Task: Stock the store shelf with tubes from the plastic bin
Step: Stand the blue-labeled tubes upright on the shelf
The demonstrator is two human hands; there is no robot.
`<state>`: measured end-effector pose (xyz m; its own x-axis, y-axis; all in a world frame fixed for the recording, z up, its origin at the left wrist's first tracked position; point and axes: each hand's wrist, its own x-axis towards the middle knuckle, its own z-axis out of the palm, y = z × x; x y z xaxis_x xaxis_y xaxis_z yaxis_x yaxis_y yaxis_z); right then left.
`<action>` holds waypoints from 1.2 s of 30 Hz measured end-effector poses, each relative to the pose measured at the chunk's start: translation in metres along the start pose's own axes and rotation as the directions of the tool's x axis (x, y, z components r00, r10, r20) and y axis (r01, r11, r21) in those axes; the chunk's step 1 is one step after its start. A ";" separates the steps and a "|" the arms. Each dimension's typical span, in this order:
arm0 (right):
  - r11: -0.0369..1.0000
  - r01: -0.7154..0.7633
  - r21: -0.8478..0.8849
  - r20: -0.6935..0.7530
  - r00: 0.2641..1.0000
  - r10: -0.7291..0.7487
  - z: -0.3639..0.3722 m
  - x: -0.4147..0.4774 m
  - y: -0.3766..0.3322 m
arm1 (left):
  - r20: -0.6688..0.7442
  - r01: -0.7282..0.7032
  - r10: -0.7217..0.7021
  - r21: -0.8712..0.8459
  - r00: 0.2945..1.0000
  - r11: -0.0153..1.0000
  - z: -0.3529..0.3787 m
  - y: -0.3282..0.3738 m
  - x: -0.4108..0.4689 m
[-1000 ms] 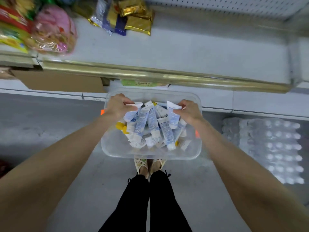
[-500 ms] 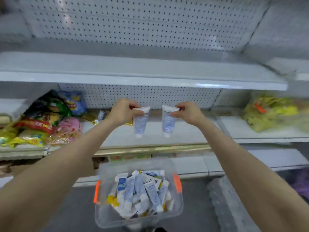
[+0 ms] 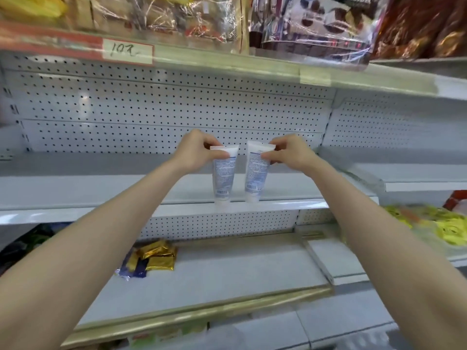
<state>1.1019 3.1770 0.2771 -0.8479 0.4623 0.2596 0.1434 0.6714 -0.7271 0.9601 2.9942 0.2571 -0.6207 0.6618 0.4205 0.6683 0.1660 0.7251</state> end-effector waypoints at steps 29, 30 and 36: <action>0.994 -0.012 0.113 0.059 0.998 0.005 -0.058 0.283 0.199 | -0.076 0.115 -0.108 0.086 0.991 0.990 0.149 -0.064 0.274; 0.993 -0.015 0.113 0.057 0.998 0.008 -0.058 0.285 0.200 | -0.077 0.120 -0.113 0.085 0.991 0.989 0.150 -0.065 0.277; 0.994 0.006 0.106 0.082 0.997 -0.014 -0.061 0.299 0.209 | -0.065 0.124 -0.117 0.114 0.991 0.986 0.155 -0.071 0.288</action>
<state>0.9098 3.4909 0.2411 -0.8889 0.4034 0.2171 0.0838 0.6091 -0.7886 0.7973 3.2863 0.2425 -0.7200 0.5888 0.3674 0.6287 0.3292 0.7045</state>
